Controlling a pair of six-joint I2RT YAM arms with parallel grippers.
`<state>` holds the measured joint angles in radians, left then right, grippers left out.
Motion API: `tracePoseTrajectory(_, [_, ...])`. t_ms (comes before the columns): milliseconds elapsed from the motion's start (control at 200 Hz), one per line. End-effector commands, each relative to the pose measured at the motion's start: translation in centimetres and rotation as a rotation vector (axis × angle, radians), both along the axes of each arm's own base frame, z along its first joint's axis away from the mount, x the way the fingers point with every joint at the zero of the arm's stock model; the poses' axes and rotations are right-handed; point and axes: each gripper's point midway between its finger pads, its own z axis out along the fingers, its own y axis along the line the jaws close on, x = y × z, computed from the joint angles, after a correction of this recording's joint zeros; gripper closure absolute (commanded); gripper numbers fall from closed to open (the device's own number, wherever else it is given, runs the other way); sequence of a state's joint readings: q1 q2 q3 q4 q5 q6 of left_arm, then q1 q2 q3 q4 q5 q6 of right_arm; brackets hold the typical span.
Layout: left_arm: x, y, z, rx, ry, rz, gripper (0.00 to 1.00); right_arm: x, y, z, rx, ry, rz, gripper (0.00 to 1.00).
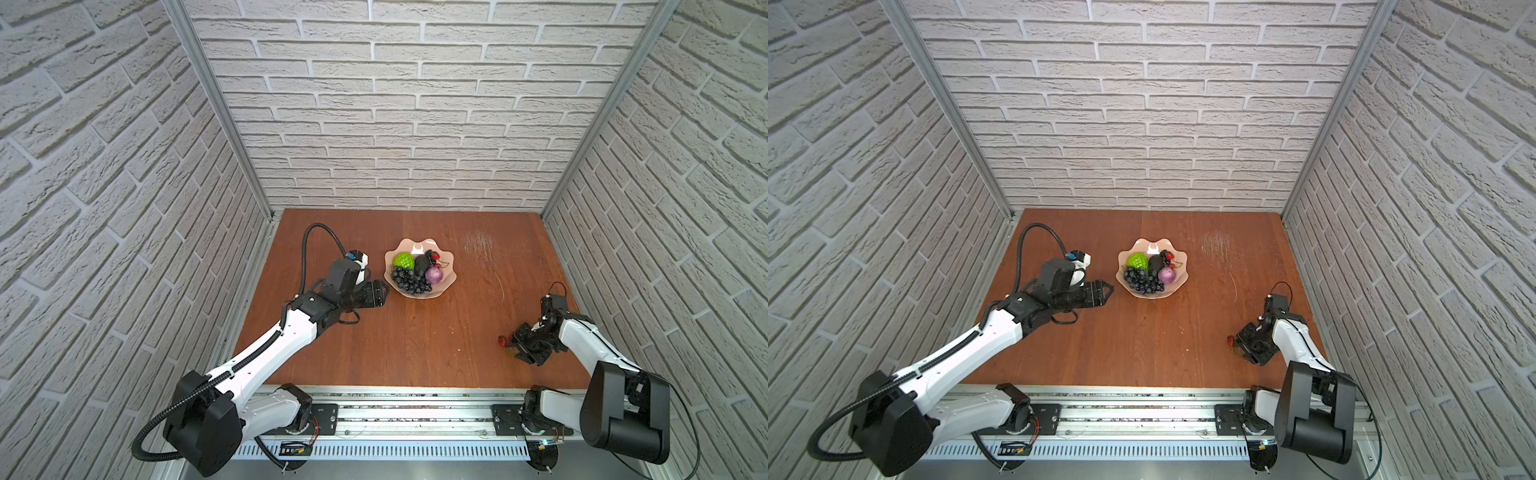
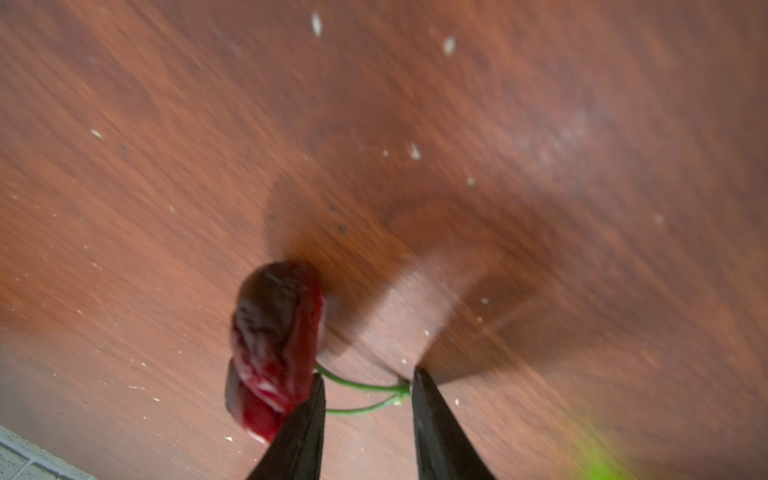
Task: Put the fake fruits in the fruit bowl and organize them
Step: 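Close the right gripper on the stem of the red cherry pair, then carry the red cherries with the right gripper over the bowl and lower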
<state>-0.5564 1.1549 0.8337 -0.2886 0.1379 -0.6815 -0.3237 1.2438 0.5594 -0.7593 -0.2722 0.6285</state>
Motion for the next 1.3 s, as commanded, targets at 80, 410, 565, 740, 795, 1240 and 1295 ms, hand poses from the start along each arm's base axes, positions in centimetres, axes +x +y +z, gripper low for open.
tracePoseTrajectory(80, [0.8, 0.0, 1.2, -0.012, -0.031, 0.012, 0.25, 0.8, -0.7, -0.8, -0.031, -0.018, 0.034, 0.69])
tracePoseTrajectory(410, [1.1, -0.2, 1.2, -0.012, -0.018, 0.017, 0.25, 1.4, -1.0, -1.3, -0.041, -0.025, 0.076, 0.85])
tracePoseTrajectory(565, [1.4, -0.4, 1.2, -0.016, -0.009, 0.019, 0.25, 1.9, -0.9, -0.6, -0.049, -0.051, 0.099, 0.92])
tracePoseTrajectory(740, [1.7, -0.8, 1.0, -0.025, 0.002, 0.020, 0.25, 2.4, -0.7, 0.8, -0.056, -0.087, 0.121, 0.94])
tracePoseTrajectory(795, [1.8, -1.0, 1.0, -0.030, 0.006, 0.019, 0.25, 2.6, -0.6, 1.3, -0.055, -0.103, 0.132, 0.94])
tracePoseTrajectory(1240, [1.8, -1.0, 0.2, -0.040, 0.053, 0.046, 0.25, 7.7, 3.1, 8.1, -0.080, -0.268, 0.299, 0.94])
tracePoseTrajectory(1295, [1.7, -0.9, 0.1, -0.041, 0.061, 0.051, 0.25, 8.9, 4.0, 9.3, -0.082, -0.295, 0.330, 0.94])
